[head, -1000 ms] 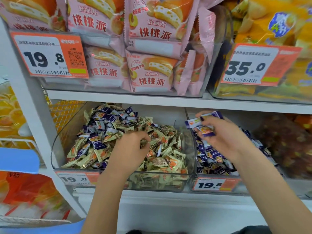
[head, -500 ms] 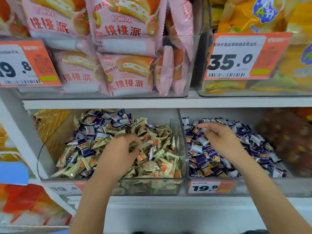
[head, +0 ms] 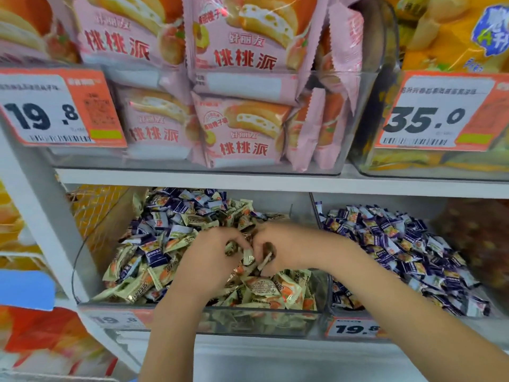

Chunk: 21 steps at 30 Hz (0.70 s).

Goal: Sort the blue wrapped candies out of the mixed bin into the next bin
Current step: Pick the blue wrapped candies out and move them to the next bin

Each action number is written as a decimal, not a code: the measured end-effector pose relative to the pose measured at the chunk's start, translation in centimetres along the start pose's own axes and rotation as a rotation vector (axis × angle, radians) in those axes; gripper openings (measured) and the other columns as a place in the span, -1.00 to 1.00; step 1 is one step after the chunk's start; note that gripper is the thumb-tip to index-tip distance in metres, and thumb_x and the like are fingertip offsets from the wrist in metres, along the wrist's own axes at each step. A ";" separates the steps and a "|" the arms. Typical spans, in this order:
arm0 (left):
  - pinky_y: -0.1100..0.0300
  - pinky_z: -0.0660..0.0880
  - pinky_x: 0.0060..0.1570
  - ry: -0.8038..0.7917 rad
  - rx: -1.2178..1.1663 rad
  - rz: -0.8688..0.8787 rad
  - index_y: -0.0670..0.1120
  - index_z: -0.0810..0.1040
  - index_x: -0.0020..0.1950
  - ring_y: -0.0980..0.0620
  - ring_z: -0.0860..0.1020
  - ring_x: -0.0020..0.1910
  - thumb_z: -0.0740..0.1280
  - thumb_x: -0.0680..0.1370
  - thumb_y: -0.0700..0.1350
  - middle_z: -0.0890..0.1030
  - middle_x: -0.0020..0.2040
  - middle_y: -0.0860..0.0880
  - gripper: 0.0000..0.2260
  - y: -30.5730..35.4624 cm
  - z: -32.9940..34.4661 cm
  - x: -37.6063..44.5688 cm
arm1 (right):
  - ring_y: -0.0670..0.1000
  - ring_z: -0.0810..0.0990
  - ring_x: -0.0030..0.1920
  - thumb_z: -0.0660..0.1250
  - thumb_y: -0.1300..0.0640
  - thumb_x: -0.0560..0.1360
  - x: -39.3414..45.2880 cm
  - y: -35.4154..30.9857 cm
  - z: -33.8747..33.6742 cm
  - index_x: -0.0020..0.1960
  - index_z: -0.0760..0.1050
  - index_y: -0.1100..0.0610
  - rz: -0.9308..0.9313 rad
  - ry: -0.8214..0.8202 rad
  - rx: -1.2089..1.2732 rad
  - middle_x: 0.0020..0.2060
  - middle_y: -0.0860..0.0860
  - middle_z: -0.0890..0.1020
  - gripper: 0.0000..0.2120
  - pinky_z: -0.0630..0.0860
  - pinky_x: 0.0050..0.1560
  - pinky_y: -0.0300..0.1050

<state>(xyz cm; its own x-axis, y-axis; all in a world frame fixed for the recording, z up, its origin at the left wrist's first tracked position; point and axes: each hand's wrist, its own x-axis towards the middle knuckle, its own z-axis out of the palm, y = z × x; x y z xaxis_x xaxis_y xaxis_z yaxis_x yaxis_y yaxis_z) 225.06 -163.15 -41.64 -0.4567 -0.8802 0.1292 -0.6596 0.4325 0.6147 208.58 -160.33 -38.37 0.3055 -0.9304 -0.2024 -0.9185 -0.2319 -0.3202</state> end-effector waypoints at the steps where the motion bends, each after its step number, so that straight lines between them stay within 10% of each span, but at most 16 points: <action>1: -0.01 0.55 -0.08 0.007 -0.008 -0.005 0.15 0.57 -0.15 -0.07 0.62 -0.16 0.39 0.47 -0.17 0.62 -0.09 0.16 -0.81 -0.1 -0.1 0.0 | -0.06 0.41 -0.03 0.47 0.11 0.39 -0.3 0.0 0.3 0.03 0.54 0.06 0.012 0.000 0.023 -0.05 -0.09 0.43 -0.76 0.41 -0.03 -0.16; 12: 0.08 0.58 -0.22 0.086 0.010 0.045 0.05 0.61 -0.06 -0.02 0.60 -0.31 0.36 0.48 -0.19 0.63 -0.13 0.06 -0.86 0.9 0.1 -0.4 | -0.23 0.53 -0.32 0.46 0.25 0.39 -5.2 0.4 -1.1 -0.32 0.62 0.01 0.143 0.611 0.433 -0.38 -0.18 0.59 -0.81 0.41 -0.25 -0.45; 21: 0.01 0.57 -0.06 0.080 0.039 0.031 0.02 0.62 -0.07 -0.05 0.62 -0.13 0.32 0.52 -0.18 0.64 -0.05 0.11 -0.87 2.2 1.0 1.7 | -0.23 0.52 -0.41 0.53 0.18 0.33 -6.4 2.7 -0.7 -0.13 0.57 0.00 0.236 0.778 0.682 -0.40 -0.06 0.66 -0.81 0.43 -0.28 -0.44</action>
<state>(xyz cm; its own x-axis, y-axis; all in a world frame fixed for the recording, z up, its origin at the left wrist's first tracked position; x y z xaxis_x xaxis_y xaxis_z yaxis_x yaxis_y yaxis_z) 222.22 -163.49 -40.87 -0.4294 -0.8782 0.2107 -0.6690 0.4660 0.5791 203.95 -155.18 -37.27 -0.3285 -0.9125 0.2438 -0.5245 -0.0385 -0.8506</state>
